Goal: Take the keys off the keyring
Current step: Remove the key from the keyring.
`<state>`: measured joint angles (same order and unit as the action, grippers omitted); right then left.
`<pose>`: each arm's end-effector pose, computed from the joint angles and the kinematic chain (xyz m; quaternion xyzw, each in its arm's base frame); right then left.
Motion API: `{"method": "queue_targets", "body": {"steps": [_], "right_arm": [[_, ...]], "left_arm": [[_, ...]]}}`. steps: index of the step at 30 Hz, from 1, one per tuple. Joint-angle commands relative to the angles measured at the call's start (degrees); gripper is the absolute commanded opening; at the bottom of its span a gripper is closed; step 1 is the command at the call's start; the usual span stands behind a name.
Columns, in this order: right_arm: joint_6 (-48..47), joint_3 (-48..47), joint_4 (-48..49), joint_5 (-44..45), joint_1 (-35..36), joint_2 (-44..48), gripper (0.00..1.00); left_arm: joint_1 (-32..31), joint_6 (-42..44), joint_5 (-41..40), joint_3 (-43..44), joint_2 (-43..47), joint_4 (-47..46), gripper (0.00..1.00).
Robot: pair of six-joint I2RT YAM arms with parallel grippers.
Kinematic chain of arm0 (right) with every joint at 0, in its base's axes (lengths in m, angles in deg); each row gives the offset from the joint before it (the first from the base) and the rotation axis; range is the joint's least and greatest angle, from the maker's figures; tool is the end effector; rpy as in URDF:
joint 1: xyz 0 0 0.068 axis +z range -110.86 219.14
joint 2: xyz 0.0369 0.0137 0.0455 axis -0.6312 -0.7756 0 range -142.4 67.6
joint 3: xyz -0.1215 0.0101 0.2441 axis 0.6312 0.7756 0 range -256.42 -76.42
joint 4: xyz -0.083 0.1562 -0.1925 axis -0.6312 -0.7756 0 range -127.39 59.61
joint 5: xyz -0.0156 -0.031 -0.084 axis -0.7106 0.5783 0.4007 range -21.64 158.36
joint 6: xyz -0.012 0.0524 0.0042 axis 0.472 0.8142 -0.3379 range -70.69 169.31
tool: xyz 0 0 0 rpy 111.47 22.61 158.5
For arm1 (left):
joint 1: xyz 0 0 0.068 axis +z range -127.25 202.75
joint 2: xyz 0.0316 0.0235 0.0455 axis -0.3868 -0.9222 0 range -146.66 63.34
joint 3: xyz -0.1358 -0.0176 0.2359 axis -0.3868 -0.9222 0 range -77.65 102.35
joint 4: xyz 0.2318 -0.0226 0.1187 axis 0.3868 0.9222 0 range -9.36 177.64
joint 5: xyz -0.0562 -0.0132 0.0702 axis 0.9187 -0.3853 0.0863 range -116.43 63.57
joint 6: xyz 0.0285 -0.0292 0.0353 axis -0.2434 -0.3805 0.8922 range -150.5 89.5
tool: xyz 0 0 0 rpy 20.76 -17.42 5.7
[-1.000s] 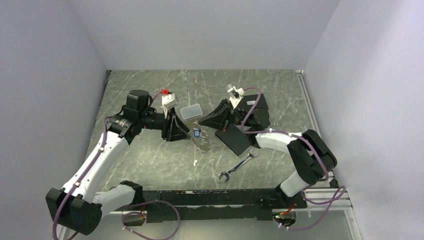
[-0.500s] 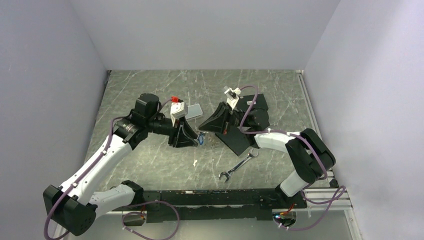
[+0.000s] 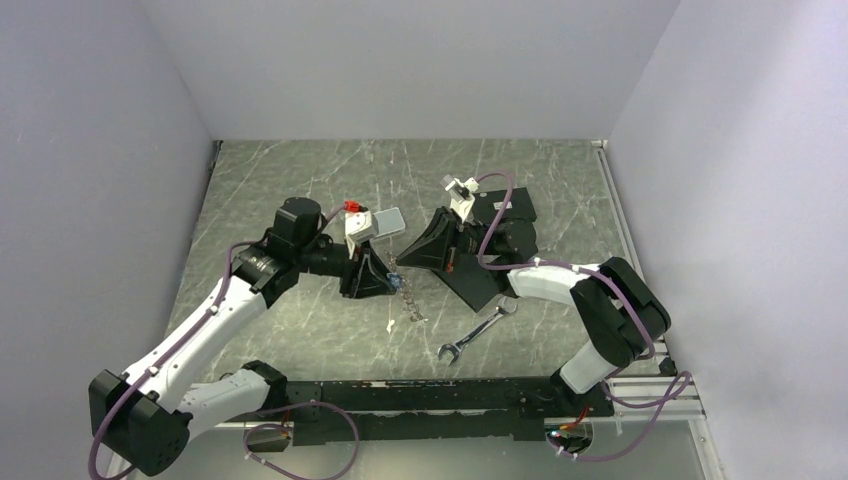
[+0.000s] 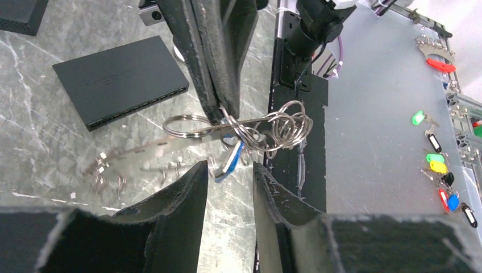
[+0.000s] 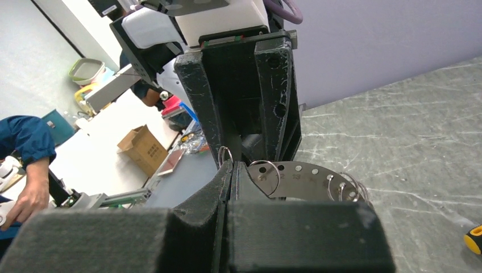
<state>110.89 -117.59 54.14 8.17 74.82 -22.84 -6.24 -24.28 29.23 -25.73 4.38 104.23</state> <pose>0.2275 0.2013 0.2840 -0.3449 0.4874 0.7290 0.3349 0.1741 -0.1301 0.3213 0.4528 0.6624 -0.4840 0.3493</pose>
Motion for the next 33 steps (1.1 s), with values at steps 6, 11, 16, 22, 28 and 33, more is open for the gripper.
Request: {"method": "queue_targets", "body": {"steps": [6,11,16,22,28,33], "right_arm": [[-0.1,-0.6,13.5,0.8,0.6,1.5,0.0],[-0.3,-0.4,13.5,0.6,0.5,1.7,0.0],[-1.1,-0.1,13.5,-0.2,0.1,1.9,0.0],[-2.6,0.4,13.5,-2.3,0.2,2.6,0.0],[-4.2,1.4,13.6,-3.8,0.2,3.6,0.0],[-5.5,2.0,13.5,-4.5,0.4,4.4,0.0]], "left_arm": [[-0.4,-2.9,-1.4,1.4,-0.3,-5.2,0.25],[-0.3,-1.3,-0.6,3.5,1.0,-0.4,0.0],[-0.4,2.0,-0.5,6.2,3.1,7.4,0.0],[-0.4,5.3,-0.4,10.4,2.7,14.9,0.0],[-0.4,10.3,-2.6,16.7,-0.6,23.1,0.0],[-0.4,10.7,-1.8,19.5,-2.1,25.6,0.0]]}}
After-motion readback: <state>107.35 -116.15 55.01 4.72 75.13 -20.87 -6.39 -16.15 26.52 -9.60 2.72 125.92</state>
